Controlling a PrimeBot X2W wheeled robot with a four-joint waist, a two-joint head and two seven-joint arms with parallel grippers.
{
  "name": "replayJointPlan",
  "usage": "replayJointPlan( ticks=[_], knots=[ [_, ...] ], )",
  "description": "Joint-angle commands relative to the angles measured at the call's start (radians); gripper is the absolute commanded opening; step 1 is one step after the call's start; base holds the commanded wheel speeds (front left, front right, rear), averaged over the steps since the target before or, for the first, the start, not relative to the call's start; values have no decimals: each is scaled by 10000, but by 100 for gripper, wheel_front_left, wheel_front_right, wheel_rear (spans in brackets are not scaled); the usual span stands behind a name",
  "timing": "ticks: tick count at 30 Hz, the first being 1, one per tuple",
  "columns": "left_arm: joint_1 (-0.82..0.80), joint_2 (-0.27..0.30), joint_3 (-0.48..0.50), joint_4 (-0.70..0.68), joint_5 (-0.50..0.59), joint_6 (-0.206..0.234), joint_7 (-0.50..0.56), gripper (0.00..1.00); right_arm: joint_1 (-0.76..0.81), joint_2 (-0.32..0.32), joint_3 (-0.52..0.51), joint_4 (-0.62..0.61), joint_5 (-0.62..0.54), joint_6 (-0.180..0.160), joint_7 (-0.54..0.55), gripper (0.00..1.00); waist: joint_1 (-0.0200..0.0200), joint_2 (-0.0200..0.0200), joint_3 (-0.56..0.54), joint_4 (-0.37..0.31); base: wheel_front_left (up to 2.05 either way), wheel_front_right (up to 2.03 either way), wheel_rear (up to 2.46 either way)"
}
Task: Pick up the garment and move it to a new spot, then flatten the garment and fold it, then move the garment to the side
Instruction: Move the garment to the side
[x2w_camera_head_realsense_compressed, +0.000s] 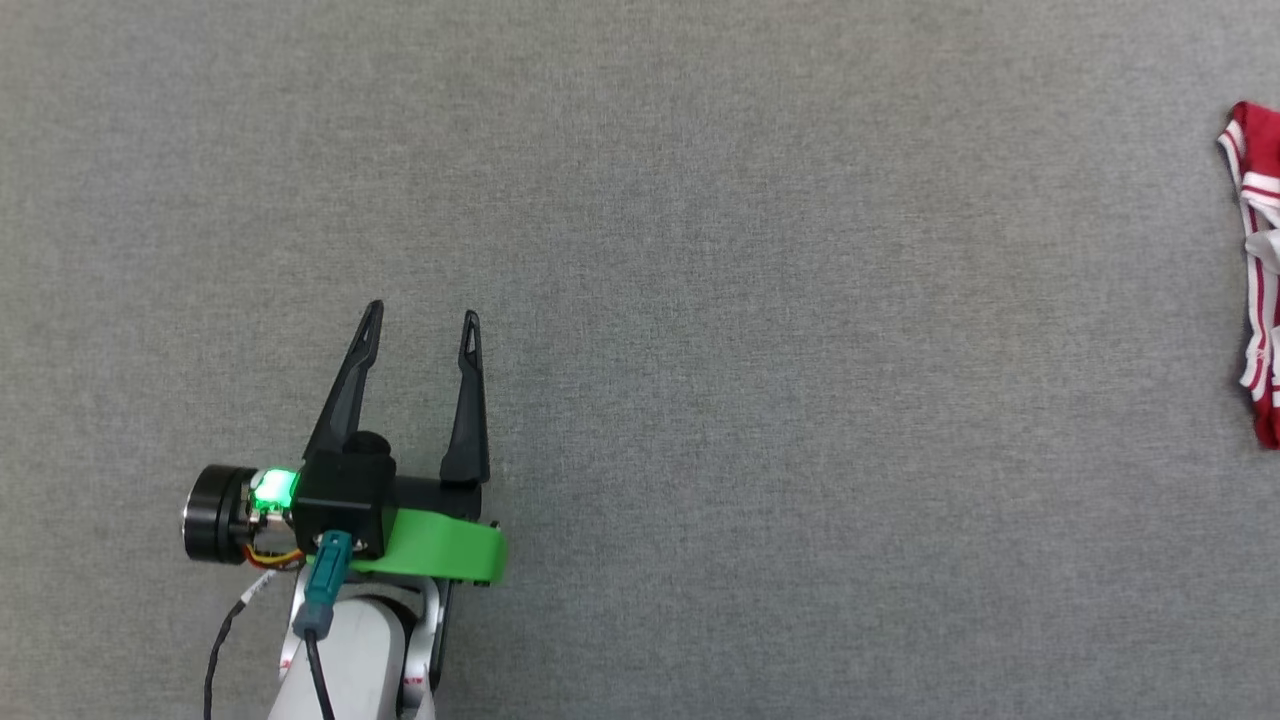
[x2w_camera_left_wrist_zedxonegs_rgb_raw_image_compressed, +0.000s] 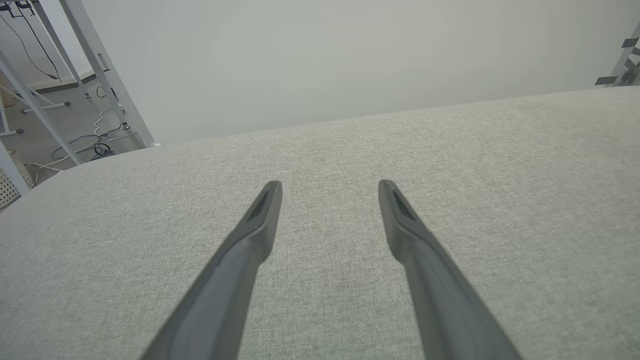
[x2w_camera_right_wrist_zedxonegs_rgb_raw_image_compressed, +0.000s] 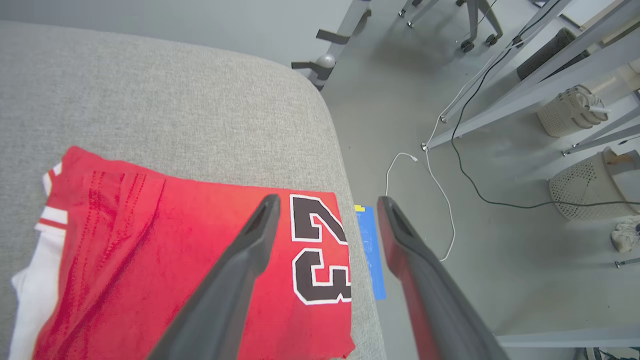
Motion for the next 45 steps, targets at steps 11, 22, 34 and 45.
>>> replayJointPlan(
  ticks=[11, 22, 34, 45],
  knots=[
    [970, -82, 264, 115, -279, 147, -59, 100, 1209, 1849, -1045, -3176, -1311, -7, -3279, 100, 0, 0, -1891, 37, 0, 0, 0],
    [1497, -209, 388, 216, -363, 81, -59, 100, 3255, 4991, -946, -5867, -2321, -7, -4726, 100, 0, 0, -2797, 598, 0, 0, 0],
    [1674, -276, 528, 436, -381, -79, -59, 100, 5423, 6680, -134, -5562, -2680, -7, -5430, 100, 0, 0, -3342, 1047, 0, 0, 0],
    [2105, -351, 565, 710, -489, -348, -59, 100, 7008, 7590, -485, -5708, -2967, -7, -5649, 100, 0, 0, -3905, 1171, 0, 0, 0]
  ],
)
